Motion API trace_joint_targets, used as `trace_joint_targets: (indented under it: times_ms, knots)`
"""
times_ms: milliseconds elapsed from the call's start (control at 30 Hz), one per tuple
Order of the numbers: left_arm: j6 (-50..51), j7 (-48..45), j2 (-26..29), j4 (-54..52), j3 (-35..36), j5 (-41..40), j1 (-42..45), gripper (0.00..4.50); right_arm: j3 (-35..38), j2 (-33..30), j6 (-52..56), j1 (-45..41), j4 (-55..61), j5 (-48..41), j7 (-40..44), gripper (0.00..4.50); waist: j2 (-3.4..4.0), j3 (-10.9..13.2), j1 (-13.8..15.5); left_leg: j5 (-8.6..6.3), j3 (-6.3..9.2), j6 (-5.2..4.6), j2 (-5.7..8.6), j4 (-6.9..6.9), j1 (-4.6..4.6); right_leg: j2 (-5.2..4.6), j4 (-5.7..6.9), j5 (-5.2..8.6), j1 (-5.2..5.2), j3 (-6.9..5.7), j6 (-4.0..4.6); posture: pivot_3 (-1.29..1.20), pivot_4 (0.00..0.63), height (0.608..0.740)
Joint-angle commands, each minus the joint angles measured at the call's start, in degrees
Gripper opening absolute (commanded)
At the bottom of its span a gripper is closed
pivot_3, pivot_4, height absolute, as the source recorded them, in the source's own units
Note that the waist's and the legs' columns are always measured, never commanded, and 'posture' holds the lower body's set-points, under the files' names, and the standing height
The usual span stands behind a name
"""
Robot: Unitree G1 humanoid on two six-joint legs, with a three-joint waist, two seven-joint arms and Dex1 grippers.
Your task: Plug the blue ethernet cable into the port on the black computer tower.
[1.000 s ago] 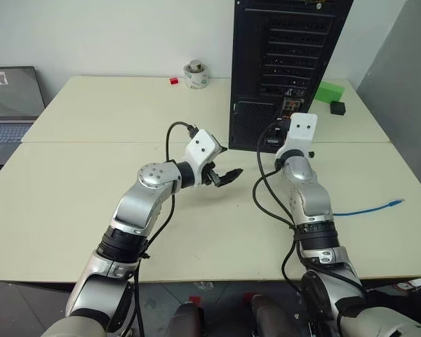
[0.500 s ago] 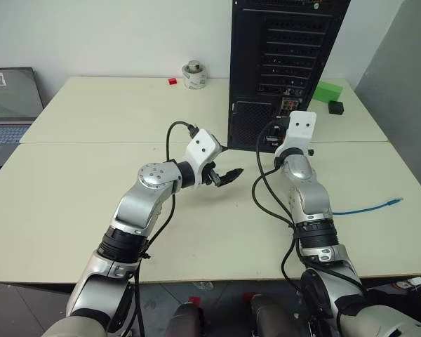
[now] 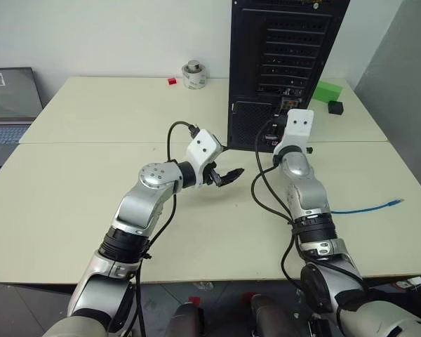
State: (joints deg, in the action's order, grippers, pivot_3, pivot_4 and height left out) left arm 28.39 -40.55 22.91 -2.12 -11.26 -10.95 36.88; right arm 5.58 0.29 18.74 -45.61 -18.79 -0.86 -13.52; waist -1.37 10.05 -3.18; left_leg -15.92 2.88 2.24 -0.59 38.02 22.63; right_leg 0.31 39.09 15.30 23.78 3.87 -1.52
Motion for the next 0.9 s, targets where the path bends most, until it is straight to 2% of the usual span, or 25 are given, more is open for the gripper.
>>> trace_joint_targets:
  times_ms: [33,333,800,867,900]
  knots:
    - [-0.7,0.3,-0.2,-1.0,0.9,0.3,0.8,4.04,0.1,0.5,-0.4,-2.9,1.5,0.6,-1.5,0.03,0.0,0.0,0.0,0.0,0.0,0.0,0.0,0.0,0.0,0.0,0.0,0.0,0.0,0.0,0.0,0.0,0.15,0.74]
    - [-0.4,0.3,-0.5,-1.4,0.6,0.3,0.5,4.04,-0.1,1.2,-1.5,-5.7,-2.1,0.3,-2.0,0.03,0.0,0.0,-0.2,0.0,-0.03,0.0,0.0,0.01,-0.01,0.0,0.02,0.0,0.02,0.03,0.0,0.0,0.15,0.74]
    - [-0.3,0.4,-0.5,-1.6,0.7,0.8,0.1,4.04,0.3,0.9,-2.2,-3.9,-3.2,-0.9,0.2,0.03,0.0,0.0,-0.3,0.0,-0.06,0.0,-0.02,0.03,-0.05,0.01,0.09,-0.02,0.02,0.07,0.02,0.0,0.15,0.74]
    - [-0.4,0.4,-0.5,-1.5,0.7,0.9,0.1,4.04,0.5,0.9,-2.3,-3.8,-3.2,-1.1,0.3,0.73,0.0,0.0,-0.3,0.0,-0.06,0.0,-0.02,0.03,-0.06,0.01,0.09,-0.03,0.02,0.07,0.02,0.0,0.15,0.74]
    - [-0.3,0.5,-0.5,-1.6,0.7,1.0,0.1,4.04,0.7,0.9,-2.3,-3.7,-3.0,-1.2,0.3,0.88,0.0,0.0,-0.3,0.0,-0.06,0.0,-0.02,0.03,-0.05,0.01,0.09,-0.03,0.02,0.07,0.02,0.0,0.15,0.74]
